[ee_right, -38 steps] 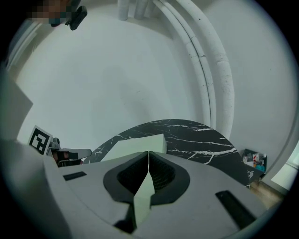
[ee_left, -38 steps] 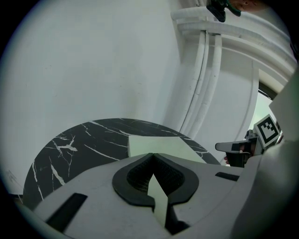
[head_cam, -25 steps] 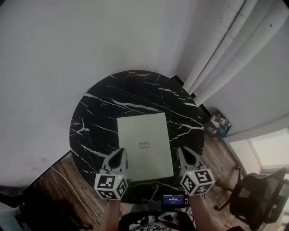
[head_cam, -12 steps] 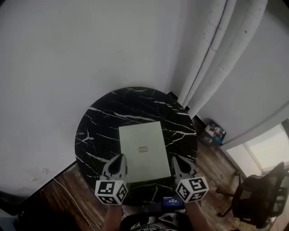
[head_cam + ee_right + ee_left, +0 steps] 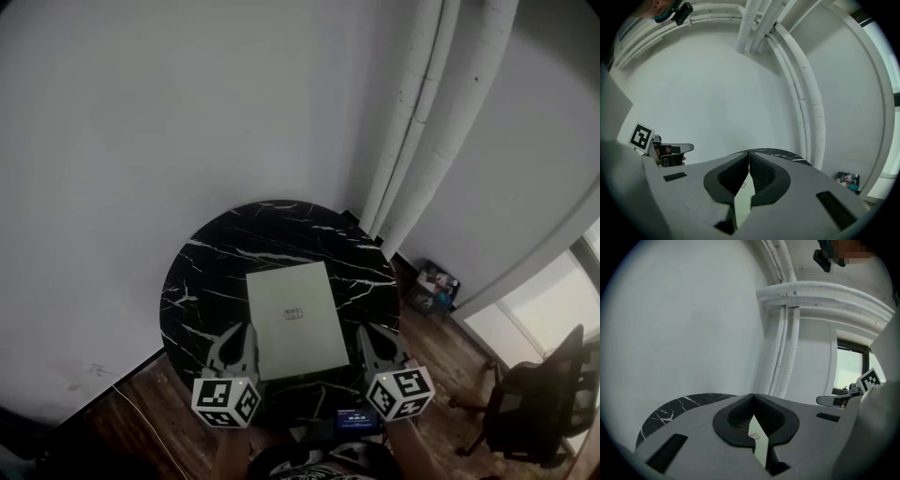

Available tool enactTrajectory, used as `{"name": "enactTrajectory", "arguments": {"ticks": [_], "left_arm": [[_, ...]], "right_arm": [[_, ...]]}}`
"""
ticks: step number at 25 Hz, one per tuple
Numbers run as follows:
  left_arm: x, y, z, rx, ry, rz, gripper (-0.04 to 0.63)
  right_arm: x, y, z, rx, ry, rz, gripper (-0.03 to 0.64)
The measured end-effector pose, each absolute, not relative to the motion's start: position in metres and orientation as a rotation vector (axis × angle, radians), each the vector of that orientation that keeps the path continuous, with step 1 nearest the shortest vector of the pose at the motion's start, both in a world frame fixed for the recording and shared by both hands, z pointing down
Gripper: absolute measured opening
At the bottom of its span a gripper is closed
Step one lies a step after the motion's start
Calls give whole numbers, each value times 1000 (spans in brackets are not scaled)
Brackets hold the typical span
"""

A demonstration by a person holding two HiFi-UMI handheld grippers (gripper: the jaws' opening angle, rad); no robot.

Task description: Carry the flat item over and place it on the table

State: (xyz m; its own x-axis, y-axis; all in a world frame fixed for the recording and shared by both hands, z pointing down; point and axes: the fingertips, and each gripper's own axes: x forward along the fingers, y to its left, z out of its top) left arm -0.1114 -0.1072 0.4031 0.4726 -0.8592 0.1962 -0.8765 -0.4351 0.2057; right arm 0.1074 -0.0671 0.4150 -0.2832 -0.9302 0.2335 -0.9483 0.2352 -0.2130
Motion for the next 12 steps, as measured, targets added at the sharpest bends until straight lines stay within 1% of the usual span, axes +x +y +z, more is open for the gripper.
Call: {"name": "enactTrajectory", "arguments": {"ticks": [7, 12], "left_arm": [[-106, -96, 393, 2495, -1469, 88, 14], [-116, -93, 391, 2493, -1491, 100, 14]], "right_arm": [[102, -58, 404, 1854, -2459, 468, 18], [96, -57, 401, 1848, -2473, 457, 18]]}}
